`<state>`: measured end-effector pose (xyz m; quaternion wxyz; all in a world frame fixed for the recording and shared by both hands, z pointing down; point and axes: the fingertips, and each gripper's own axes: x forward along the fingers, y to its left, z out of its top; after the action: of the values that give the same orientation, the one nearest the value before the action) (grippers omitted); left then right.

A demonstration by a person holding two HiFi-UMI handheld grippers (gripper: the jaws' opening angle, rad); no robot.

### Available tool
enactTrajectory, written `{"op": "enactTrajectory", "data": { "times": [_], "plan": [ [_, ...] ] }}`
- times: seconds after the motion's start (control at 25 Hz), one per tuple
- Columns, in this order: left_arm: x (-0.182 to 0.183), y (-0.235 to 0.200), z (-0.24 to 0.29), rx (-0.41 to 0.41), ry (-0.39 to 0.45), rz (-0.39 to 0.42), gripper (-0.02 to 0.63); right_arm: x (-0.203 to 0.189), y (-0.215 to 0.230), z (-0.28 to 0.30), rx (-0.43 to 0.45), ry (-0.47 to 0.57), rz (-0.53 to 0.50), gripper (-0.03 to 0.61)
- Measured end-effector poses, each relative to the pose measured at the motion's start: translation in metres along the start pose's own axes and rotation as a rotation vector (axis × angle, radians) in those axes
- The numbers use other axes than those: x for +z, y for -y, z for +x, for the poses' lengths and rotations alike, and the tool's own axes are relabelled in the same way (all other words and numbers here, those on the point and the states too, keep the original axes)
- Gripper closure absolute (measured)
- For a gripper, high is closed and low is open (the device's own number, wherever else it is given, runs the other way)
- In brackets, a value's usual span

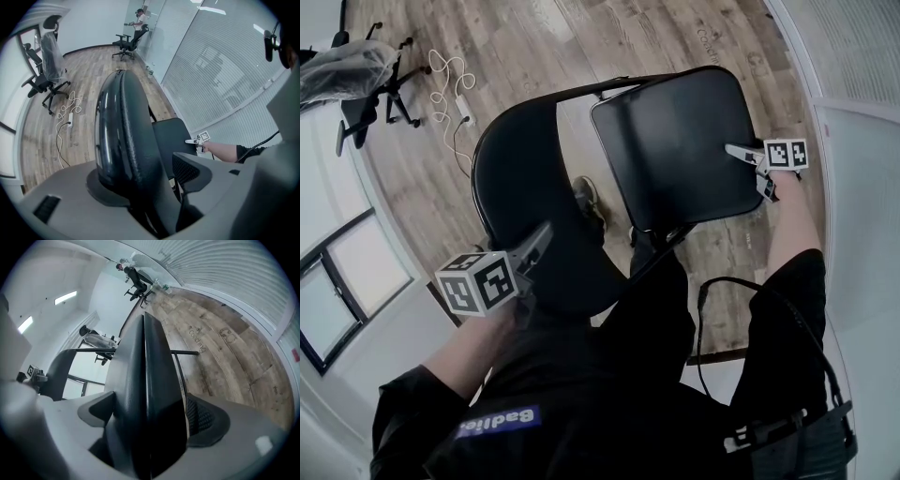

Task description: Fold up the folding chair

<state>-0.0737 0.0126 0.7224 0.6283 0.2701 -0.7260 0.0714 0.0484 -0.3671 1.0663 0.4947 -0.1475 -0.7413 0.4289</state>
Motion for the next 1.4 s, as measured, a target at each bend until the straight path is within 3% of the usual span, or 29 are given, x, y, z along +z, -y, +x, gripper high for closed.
{"op": "enactTrajectory", "data": {
  "times": [0.16, 0.68, 1.4],
  "plan": [
    [0.001, -0.002, 0.001, 0.017, 0.002, -0.003, 0.332, 0.001, 0.002, 0.001, 0.021, -0.013, -0.004, 0.133],
    [0.012, 0.004, -0.012, 0.007, 0.027, -0.002, 0.428, -0.010, -0.015, -0.007, -0.028, 0.005, -0.031, 0.152],
    [0.028, 0.024, -0.054, -0.082, 0.029, -0.013, 0.520, -0.032, -0.082, -0.022, -0.067, -0.046, 0.011, 0.206]
  ]
}}
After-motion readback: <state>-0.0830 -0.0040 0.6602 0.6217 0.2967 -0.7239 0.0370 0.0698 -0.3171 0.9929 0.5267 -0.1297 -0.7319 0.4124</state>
